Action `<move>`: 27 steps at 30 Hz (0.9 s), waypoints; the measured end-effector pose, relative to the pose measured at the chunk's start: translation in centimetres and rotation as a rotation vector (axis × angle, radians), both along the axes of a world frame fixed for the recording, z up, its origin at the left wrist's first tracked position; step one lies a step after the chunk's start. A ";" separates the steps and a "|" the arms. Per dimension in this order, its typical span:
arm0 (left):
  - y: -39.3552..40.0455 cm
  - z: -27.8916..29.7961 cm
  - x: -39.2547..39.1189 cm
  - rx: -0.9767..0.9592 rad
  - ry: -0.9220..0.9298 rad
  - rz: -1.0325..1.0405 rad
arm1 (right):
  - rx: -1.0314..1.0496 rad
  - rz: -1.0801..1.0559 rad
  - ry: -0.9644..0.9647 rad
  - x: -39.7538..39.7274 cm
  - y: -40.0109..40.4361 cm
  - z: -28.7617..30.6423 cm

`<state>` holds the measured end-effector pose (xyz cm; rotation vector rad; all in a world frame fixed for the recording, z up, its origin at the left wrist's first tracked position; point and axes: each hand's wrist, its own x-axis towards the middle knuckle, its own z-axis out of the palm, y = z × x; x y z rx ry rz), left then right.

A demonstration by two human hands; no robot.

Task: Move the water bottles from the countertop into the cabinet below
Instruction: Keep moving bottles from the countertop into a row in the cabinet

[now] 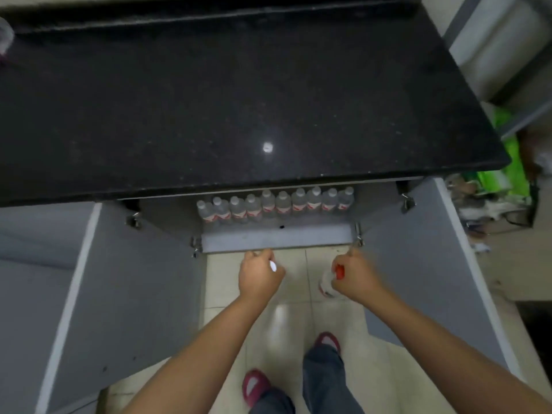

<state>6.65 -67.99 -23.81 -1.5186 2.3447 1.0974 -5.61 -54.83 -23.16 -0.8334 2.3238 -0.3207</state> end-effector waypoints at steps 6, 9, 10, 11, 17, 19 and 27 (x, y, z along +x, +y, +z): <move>-1.9 -11.9 -7.5 -0.049 -0.084 -0.024 | -0.032 -0.100 0.092 -6.8 -2.0 -12.8; -3.3 -18.9 -10.8 -0.083 -0.067 -0.046 | -0.014 -0.121 0.137 -10.1 -3.5 -19.8; -3.7 -21.4 -11.8 -0.088 -0.068 -0.049 | -0.013 -0.138 0.141 -11.0 -4.0 -22.1; -4.1 -23.9 -12.7 -0.096 -0.063 -0.053 | -0.022 -0.160 0.144 -11.9 -4.4 -24.4; -6.4 -35.0 -16.7 -0.196 0.040 -0.123 | -0.090 -0.254 0.207 -16.6 -6.0 -34.2; -6.9 -37.0 -17.9 -0.244 0.067 -0.181 | -0.107 -0.252 0.226 -17.8 -6.3 -35.9; -7.1 -38.4 -19.9 -0.418 -0.043 -0.292 | -0.196 -0.245 0.315 -20.3 -6.8 -37.9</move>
